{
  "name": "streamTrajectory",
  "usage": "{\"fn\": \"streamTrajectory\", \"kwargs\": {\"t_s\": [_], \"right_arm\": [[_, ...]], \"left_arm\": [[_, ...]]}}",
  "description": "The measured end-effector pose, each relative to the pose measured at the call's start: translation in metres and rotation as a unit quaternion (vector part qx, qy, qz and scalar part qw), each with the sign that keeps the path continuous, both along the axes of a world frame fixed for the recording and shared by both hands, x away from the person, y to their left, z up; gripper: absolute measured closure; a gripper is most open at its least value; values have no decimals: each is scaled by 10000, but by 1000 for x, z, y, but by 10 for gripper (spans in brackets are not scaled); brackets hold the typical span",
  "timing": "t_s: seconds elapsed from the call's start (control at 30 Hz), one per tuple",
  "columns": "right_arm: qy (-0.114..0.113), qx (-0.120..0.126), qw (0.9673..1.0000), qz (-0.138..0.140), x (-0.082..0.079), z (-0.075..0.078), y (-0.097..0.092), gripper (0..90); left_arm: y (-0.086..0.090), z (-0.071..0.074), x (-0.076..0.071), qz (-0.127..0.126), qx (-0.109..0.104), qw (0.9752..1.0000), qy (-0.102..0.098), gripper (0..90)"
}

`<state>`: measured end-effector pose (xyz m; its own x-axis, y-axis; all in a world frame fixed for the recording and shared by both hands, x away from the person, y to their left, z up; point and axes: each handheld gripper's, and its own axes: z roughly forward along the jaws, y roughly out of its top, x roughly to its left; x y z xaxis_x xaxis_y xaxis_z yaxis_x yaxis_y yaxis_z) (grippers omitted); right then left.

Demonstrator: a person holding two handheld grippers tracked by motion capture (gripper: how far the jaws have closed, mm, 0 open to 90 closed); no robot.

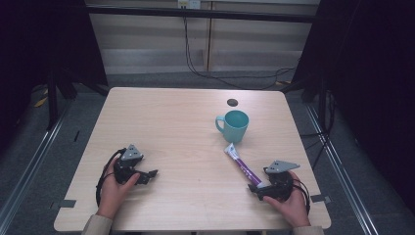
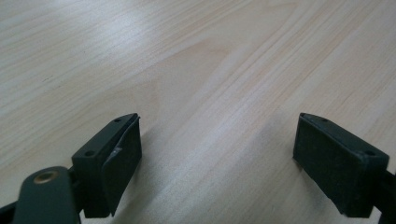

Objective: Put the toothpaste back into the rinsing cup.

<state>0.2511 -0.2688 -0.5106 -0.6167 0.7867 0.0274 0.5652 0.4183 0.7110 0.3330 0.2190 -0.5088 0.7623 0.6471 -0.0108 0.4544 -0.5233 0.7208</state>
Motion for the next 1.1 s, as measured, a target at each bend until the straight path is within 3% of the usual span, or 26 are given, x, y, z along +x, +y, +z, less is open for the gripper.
{"fn": "streamTrajectory", "kwargs": {"t_s": [0.07, 0.27, 0.33, 0.37, 0.43, 0.67, 0.7, 0.73, 0.77, 0.93, 1.1], "right_arm": [[-16, -9, 10000, -64, 0, 0, 1, 86], [329, -201, 9991, -196, 5, 8, 6, 128], [668, -55, 9977, -110, 12, 13, 9, 157], [668, -55, 9977, -110, 12, 13, 9, 157], [818, -237, 9964, -5, 18, 20, 14, 164], [918, -406, 9947, 222, 34, 41, 29, 224], [1016, -519, 9933, 204, 40, 46, 36, 228], [1016, -519, 9933, 204, 40, 46, 36, 228], [1156, -561, 9915, 199, 45, 49, 41, 250], [1237, -641, 9900, 216, 55, 53, 51, 277], [1332, -912, 9867, 188, 70, 58, 61, 302]], "left_arm": [[0, 0, 0, 1, 1, 10000, -2, 151], [0, 0, 0, 0, -1, 10000, 2, 151], [0, 0, 0, 1, -2, 10000, 2, 151], [0, 0, 0, 1, -2, 10000, 2, 151], [0, 0, 0, -2, -4, 10000, 12, 151], [0, 0, 0, 5, -16, 10000, 22, 151], [0, 0, 0, -2, -4, 10000, 12, 151], [0, 0, 0, -2, -4, 10000, 12, 151], [0, 0, 0, 8, -24, 10000, 27, 151], [0, 0, 0, -2, -3, 10000, 11, 151], [0, 0, 0, 8, -22, 10000, 28, 151]]}}
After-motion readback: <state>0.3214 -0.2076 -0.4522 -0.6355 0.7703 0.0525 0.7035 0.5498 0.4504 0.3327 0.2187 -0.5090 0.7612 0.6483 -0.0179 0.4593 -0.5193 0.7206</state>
